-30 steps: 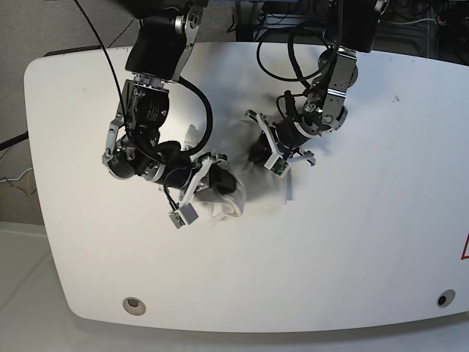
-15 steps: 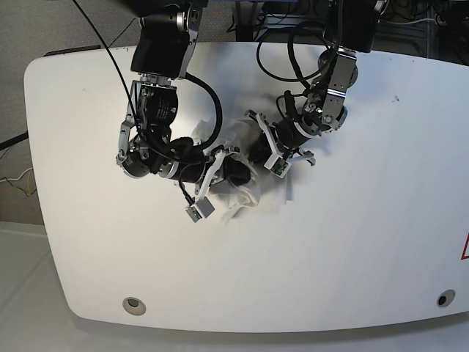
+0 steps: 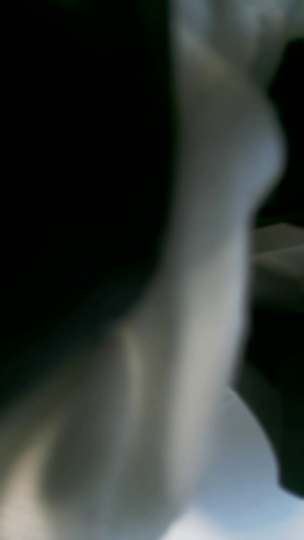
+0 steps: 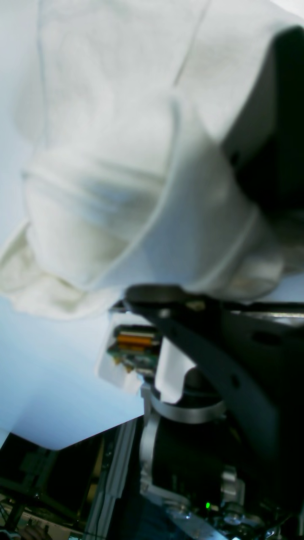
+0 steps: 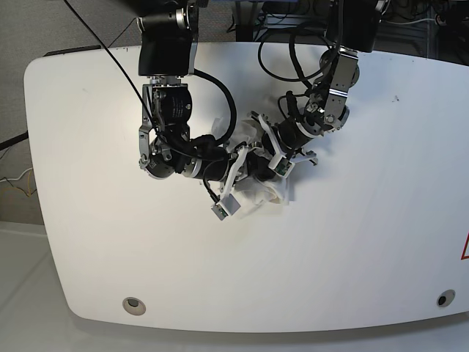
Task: Fold the T-shirt properly
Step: 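Grasp the shirt's other end with the right gripper and lift it, then fold the held end over toward the left gripper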
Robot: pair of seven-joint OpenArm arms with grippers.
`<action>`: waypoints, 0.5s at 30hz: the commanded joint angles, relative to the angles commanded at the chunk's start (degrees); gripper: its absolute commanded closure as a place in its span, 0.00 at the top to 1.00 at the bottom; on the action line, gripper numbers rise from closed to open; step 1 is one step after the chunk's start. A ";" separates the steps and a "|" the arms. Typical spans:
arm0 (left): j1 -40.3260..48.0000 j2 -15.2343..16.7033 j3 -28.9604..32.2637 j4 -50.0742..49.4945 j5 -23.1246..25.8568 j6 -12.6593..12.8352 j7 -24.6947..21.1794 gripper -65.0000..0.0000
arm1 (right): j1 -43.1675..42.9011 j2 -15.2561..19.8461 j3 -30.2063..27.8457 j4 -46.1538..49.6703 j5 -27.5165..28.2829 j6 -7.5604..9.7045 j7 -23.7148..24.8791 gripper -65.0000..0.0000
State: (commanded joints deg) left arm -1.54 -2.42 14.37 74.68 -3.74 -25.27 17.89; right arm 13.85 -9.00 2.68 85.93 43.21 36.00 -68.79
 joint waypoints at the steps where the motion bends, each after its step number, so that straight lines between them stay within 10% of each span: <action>1: 0.00 0.00 -0.09 0.09 0.00 0.00 0.00 0.03 | 0.00 0.00 0.09 0.00 -0.09 0.00 0.00 0.00; 15: 0.00 0.00 -0.18 0.26 -0.26 0.00 0.00 0.40 | 0.00 0.00 0.26 0.00 -0.09 0.00 0.00 0.06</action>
State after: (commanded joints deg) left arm -1.54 -2.42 14.20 74.95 -4.00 -25.27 17.89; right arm 13.85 -9.00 2.95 85.93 43.12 36.00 -68.79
